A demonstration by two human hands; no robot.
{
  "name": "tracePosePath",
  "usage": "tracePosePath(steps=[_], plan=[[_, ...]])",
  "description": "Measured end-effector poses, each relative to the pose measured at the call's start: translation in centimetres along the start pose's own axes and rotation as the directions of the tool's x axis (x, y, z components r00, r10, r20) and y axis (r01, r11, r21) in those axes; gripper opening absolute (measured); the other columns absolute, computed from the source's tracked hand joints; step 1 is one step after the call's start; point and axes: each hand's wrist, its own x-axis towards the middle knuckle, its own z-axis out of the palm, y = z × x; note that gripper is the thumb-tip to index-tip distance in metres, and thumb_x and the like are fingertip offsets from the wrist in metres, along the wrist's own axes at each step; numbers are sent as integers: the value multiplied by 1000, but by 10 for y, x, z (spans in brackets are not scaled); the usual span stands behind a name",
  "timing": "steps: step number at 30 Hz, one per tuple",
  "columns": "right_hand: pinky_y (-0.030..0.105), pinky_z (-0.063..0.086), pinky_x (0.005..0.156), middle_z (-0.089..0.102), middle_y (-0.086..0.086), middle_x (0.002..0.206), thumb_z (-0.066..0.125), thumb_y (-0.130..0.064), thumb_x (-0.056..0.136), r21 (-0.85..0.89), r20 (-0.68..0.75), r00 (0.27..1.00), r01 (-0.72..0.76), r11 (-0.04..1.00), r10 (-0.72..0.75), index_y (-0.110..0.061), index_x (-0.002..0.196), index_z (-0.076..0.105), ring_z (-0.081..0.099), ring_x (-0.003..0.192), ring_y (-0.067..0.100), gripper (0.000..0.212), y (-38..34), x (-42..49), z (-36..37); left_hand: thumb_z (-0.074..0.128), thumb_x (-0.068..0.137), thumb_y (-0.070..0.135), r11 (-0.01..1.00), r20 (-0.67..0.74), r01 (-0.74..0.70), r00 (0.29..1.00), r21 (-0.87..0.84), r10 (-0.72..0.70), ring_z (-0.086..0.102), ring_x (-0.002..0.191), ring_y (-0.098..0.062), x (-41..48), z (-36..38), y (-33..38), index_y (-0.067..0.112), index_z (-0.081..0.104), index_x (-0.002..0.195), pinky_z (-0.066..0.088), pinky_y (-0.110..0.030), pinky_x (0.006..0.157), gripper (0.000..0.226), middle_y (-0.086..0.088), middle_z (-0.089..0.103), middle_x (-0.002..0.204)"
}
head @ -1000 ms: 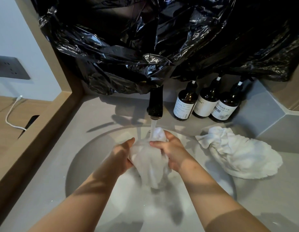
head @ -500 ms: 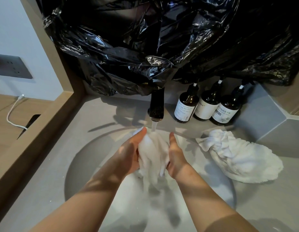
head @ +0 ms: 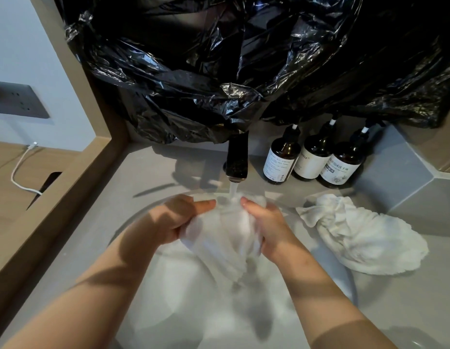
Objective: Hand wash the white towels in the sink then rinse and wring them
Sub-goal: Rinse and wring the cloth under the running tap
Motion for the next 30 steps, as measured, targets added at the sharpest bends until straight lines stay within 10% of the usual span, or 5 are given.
tracePosePath(steps=[4,10,16,21,30], plan=[[31,58,64,71,18,102,65,-20,80,309,139,990,-7,951,-38,-1,117,61,71,85,25,42,-14,-2,-7,69,79,29,950,27,-112,992,-292,125,69,73,-26,-7,-9,-4,1,67,98,59,-32,66,35,-18,70,89],[15,48,54,70,5,89,67,-23,87,-390,-10,998,-59,919,60,-8,106,65,64,70,11,24,7,-1,-5,58,79,20,967,82,26,997,-255,-5,61,111,-36,-2,7,-34,-5,57,123,51,-43,93,51,-25,61,122],[14,43,50,59,-8,63,68,-10,83,-308,-52,962,240,920,-268,-19,71,60,60,61,7,16,-4,2,4,48,95,24,907,-69,-232,973,-352,222,69,83,-23,-5,18,-15,4,69,97,56,-31,74,29,-14,71,89],[24,47,64,64,1,108,67,-26,72,-452,32,999,20,892,-6,-19,124,54,63,92,16,54,3,2,7,37,100,21,933,-206,-51,978,-355,-25,60,81,-27,2,27,-11,3,57,121,46,-38,74,33,-13,64,89],[15,53,70,69,-3,92,73,-9,81,-531,318,940,69,845,124,-15,109,56,68,79,1,34,-3,3,16,41,89,48,944,5,122,992,-305,-126,61,74,-27,-7,22,13,6,69,72,43,-37,80,53,-7,65,62]])
